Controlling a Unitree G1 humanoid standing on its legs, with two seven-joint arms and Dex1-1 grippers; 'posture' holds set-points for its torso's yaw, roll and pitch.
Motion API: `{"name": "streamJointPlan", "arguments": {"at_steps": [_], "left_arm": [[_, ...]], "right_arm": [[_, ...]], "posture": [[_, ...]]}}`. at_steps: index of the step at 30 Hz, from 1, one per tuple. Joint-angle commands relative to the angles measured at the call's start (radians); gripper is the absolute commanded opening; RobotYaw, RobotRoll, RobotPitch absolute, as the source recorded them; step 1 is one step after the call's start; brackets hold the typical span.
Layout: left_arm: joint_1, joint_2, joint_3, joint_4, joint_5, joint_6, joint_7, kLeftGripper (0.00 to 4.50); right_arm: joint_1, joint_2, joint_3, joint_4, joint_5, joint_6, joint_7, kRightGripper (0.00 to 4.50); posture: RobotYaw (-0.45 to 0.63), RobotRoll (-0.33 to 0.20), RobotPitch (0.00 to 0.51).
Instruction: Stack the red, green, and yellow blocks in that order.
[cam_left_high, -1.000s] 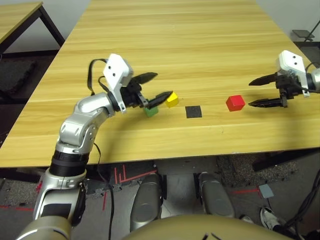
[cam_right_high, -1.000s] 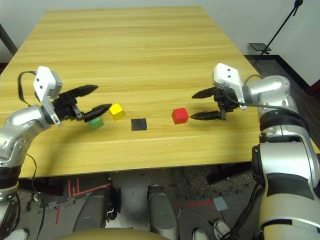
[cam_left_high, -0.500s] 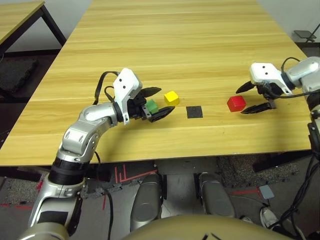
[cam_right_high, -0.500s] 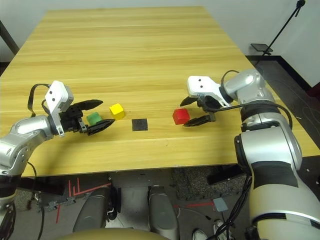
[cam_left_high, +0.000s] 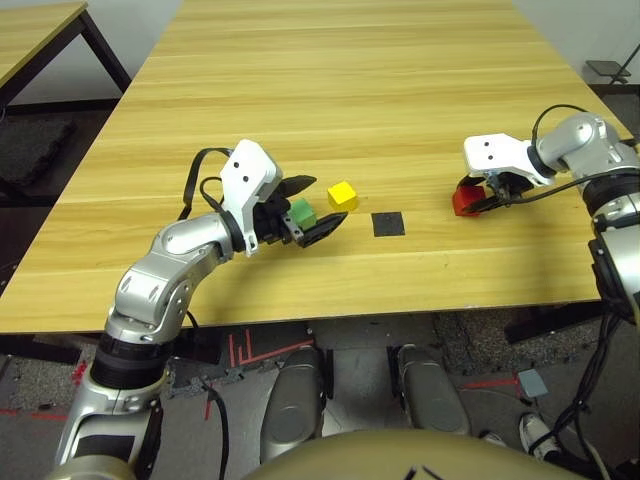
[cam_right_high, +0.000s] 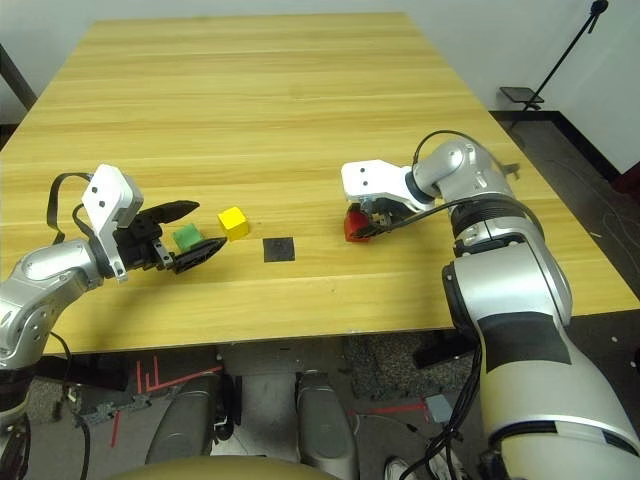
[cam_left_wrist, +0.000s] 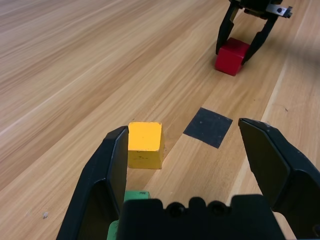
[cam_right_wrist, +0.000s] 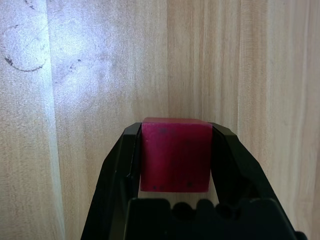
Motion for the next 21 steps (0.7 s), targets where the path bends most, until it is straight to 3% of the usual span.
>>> {"name": "streamJointPlan", "arguments": {"at_steps": [1,7,15,21], "left_arm": [[-0.005,-0.01,-0.013,0.008,0.01,0.002,0.003,4.5],[-0.042,-0.024,-0.022,0.032,0.023,0.001,0.006,4.5],[-0.039,-0.044,-0.046,0.031,0.047,0.016,0.034,4.5],[-0.034,-0.049,-0.042,0.043,0.072,0.017,0.061,4.5]], "right_arm": [[-0.023,0.011,-0.03,-0.011,0.028,0.033,0.06,2.06],[-0.047,0.092,-0.06,-0.187,0.142,0.273,0.191,2.06],[0.193,0.065,0.039,-0.907,0.183,0.749,0.193,2.06],[0.248,0.104,0.099,-0.976,0.156,0.801,0.112,2.06]], "posture": [[0.41,-0.235,0.075],[0.41,-0.253,0.071],[0.44,-0.266,0.085],[0.47,-0.27,0.095]]}}
